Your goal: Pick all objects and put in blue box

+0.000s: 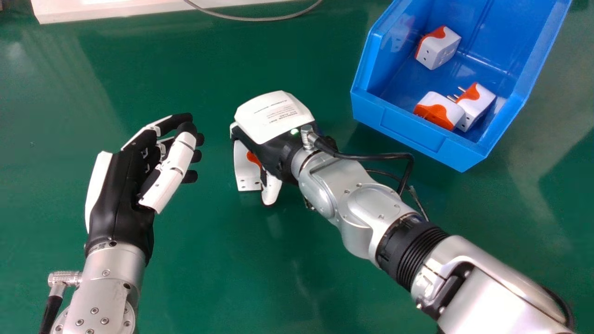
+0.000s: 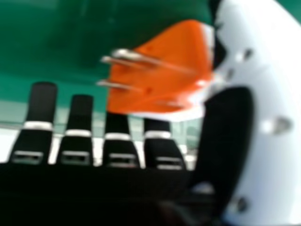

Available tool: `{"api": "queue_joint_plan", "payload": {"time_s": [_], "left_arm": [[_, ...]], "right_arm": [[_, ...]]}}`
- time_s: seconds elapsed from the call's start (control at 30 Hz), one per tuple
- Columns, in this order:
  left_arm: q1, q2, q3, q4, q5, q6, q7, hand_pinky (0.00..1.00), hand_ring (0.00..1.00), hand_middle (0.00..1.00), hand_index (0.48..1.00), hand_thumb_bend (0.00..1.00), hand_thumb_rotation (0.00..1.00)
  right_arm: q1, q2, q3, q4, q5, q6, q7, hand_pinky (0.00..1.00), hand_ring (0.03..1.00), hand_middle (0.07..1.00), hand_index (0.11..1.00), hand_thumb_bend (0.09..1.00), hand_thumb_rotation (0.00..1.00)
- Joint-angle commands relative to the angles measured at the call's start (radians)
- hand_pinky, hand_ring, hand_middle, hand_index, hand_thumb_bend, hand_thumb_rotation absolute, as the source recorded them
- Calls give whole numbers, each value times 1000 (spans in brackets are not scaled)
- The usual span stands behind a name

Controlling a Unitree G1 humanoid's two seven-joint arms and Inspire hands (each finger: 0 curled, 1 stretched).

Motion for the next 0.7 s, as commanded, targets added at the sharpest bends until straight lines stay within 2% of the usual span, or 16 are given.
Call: {"api": "queue_joint_plan", "payload": {"time_s": [0.0, 0.07, 0.3, 0.5, 0.67], "left_arm": [[7, -6, -13, -32, 14, -8, 10, 661, 722, 731, 773, 328, 603], [10, -10, -17, -33, 18, -12, 11, 662, 722, 731, 774, 328, 602], [20, -19, -27, -40, 17, -24, 15, 665, 724, 732, 774, 326, 600], [19, -22, -23, -31, 7, -34, 13, 667, 726, 732, 774, 323, 599], [26, -25, -23, -34, 5, -41, 12, 671, 731, 733, 775, 323, 598]], "right_arm": [[-46, 13, -8, -3, 8, 6, 3, 660, 810, 827, 689, 723, 24], [-49, 14, -7, 0, 10, 6, 3, 662, 812, 828, 683, 729, 20], [-54, 22, -4, 13, 11, 5, -7, 665, 814, 828, 686, 736, 6], [-66, 31, -4, 33, 12, 1, -11, 665, 814, 829, 698, 730, 0], [-65, 33, -6, 31, 13, 0, -15, 665, 814, 831, 705, 720, 0]]}}
